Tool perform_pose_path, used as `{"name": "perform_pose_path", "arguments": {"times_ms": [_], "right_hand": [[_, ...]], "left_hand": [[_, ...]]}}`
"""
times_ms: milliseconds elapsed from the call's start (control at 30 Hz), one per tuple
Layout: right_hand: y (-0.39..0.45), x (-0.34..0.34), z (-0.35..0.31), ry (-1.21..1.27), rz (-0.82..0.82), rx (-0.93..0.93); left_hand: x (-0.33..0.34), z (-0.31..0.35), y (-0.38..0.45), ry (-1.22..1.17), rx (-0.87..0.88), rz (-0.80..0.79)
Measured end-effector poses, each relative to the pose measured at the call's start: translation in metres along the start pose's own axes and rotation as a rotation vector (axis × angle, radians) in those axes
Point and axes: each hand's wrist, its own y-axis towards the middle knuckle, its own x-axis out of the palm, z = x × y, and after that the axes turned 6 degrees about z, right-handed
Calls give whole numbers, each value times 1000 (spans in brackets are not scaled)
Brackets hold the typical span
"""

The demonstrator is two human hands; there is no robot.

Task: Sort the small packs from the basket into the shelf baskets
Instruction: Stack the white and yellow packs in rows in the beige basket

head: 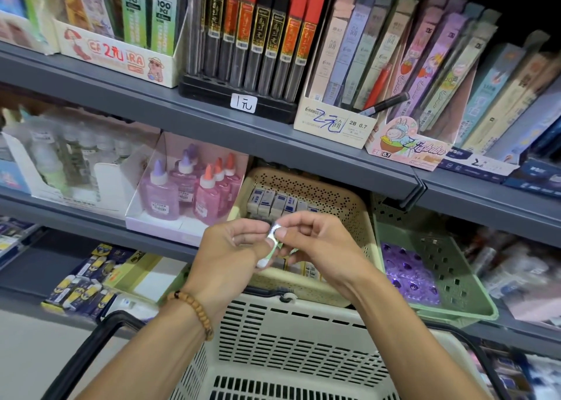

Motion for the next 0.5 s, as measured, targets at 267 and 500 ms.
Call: {"name": "perform_pose_path", "arguments": {"times_ms": [267,500], "right_hand": [[21,-51,12,-193,487,202],[54,-47,24,-532,407,360]], "left_hand": [[2,-8,2,202,184,52],[-2,-1,0,264,244,56]]}}
